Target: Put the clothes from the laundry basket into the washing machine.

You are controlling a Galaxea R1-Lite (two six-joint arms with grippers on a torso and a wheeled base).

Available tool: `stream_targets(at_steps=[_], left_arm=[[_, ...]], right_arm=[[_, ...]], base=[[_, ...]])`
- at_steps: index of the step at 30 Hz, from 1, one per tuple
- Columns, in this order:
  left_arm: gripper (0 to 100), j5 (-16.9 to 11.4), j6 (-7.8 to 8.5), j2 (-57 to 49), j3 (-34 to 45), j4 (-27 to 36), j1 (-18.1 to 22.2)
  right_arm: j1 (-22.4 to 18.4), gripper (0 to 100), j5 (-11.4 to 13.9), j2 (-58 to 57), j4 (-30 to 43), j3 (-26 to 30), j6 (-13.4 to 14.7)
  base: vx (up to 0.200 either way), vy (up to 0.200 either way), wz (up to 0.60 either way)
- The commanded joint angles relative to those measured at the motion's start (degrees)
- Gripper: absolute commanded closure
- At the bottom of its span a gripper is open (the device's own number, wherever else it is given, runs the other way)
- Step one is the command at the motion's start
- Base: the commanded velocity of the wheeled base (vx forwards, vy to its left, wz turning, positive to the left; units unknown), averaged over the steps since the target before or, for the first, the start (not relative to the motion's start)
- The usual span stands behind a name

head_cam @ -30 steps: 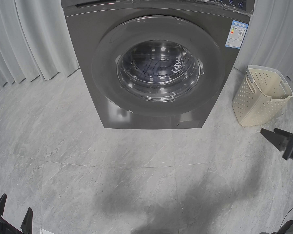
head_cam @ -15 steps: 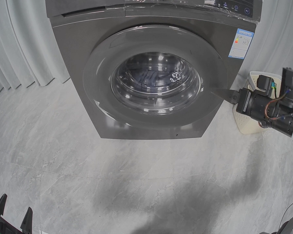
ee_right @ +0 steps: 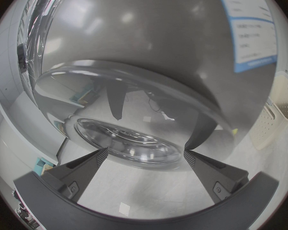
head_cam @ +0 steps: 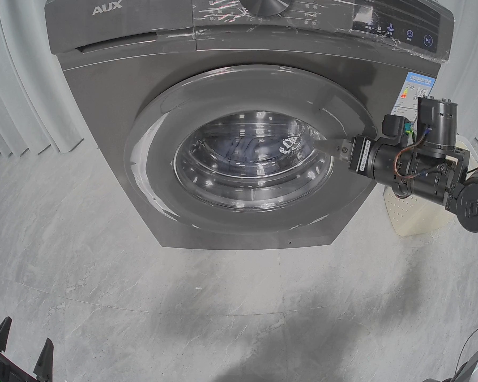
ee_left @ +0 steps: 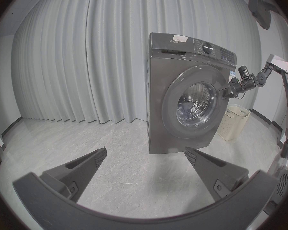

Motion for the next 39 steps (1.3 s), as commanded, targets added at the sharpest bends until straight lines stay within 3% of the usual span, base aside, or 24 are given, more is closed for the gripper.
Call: stream_targets(at_steps=[1, 3, 4, 5, 7, 9, 12, 15, 17, 21, 26, 27, 28, 29, 30, 32, 33, 35, 36, 37, 38, 39], left_arm=[[0, 0.05, 0.02, -0.74, 0.92, 0.06, 0.01], [0, 0.05, -0.07, -0.74, 0.92, 0.06, 0.01], [0, 0.14, -0.07, -0.74, 0.92, 0.06, 0.01], [0, 0.14, -0.07, -0.74, 0.92, 0.06, 0.01], [0, 0.14, -0.07, -0.74, 0.92, 0.06, -0.07], [0, 0.14, -0.07, -0.74, 0.92, 0.06, -0.07], [0, 0.05, -0.07, -0.66, 0.92, 0.06, -0.07], [0, 0.05, 0.02, -0.74, 0.92, 0.06, -0.07], [0, 0.05, 0.02, -0.66, 0.92, 0.06, -0.07], [0, 0.05, -0.07, -0.74, 0.92, 0.06, -0.07], [0, 0.05, -0.07, -0.66, 0.92, -0.03, -0.07], [0, 0.05, -0.07, -0.74, 0.92, 0.06, -0.07], [0, 0.05, -0.07, -0.74, 0.92, -0.03, -0.07], [0, 0.05, -0.07, -0.74, 0.92, 0.06, -0.07], [0, 0.05, 0.02, -0.74, 0.92, -0.03, -0.07], [0, 0.05, -0.07, -0.74, 0.92, 0.06, -0.07], [0, 0.14, -0.07, -0.74, 0.92, 0.06, -0.07], [0, 0.23, -0.07, -0.74, 0.92, 0.06, -0.07], [0, 0.23, -0.07, -0.74, 0.92, 0.06, -0.07], [0, 0.31, -0.07, -0.74, 0.92, -0.03, -0.07], [0, 0.31, -0.07, -0.74, 0.92, -0.03, -0.07], [0, 0.31, -0.07, -0.74, 0.92, 0.06, -0.07]], right_arm=[[6.07, 0, -0.16, -24.37, -7.76, 28.76, -4.30], [12.22, 0, 4.50, -36.50, -5.91, 38.08, -7.02], [12.75, 0, 6.43, -40.54, -5.04, 41.50, -7.99], [12.04, 0, 7.40, -42.21, -4.86, 43.17, -8.43], [6.42, 0, 12.06, -51.09, -3.72, 51.70, -11.59], [4.57, 0, 13.11, -58.83, -1.70, 55.21, -12.03], [0.97, 0, 11.62, -67.97, 7.45, 54.95, -11.77], [-7.29, 0, 8.02, -76.67, 18.34, 53.02, -12.56], [-12.22, 0, 7.49, -80.97, 23.53, 52.67, -13.17], [-19.86, 0, 7.40, -91.70, 29.33, 54.07, -14.58], [-22.67, 0, 7.31, -96.35, 29.42, 58.99, -16.07], [-22.59, 0, 4.76, -96.35, 27.40, 59.52, -16.69], [-22.59, 0, 3.97, -96.35, 27.31, 59.52, -16.87], [-22.67, 0, -1.74, -96.35, 28.19, 59.17, -17.31], [-22.67, 0, -5.78, -96.35, 29.95, 58.73, -18.27], [-22.67, 0, -8.16, -96.35, 31.09, 58.20, -19.50], [-22.76, 0, -9.04, -96.35, 31.18, 58.03, -21.61], [-22.67, 0, -6.40, -96.35, 30.91, 58.11, -22.58], [-22.67, 0, -0.95, -96.35, 30.65, 58.99, -23.90], [-22.76, 0, 2.74, -96.35, 29.86, 60.14, -24.51], [-22.67, 0, 2.74, -96.35, 29.42, 60.14, -24.16], [-22.50, 0, 0.63, -96.35, 29.51, 60.14, -22.93]], base=[[0.000, 0.000, 0.00], [0.000, 0.000, 0.00], [0.000, 0.000, 0.00], [0.000, 0.000, 0.00], [0.000, 0.000, 0.00], [0.000, 0.000, 0.00], [0.000, 0.000, 0.00], [0.000, 0.000, 0.00], [0.000, 0.000, 0.00], [0.000, 0.000, 0.00], [0.000, 0.000, 0.00], [0.000, 0.000, 0.00], [0.000, 0.000, 0.00], [0.000, 0.000, 0.00], [0.000, 0.000, 0.00], [0.000, 0.000, 0.00], [0.000, 0.000, 0.00], [0.000, 0.000, 0.00], [0.000, 0.000, 0.00], [0.000, 0.000, 0.00], [0.000, 0.000, 0.00], [0.000, 0.000, 0.00]])
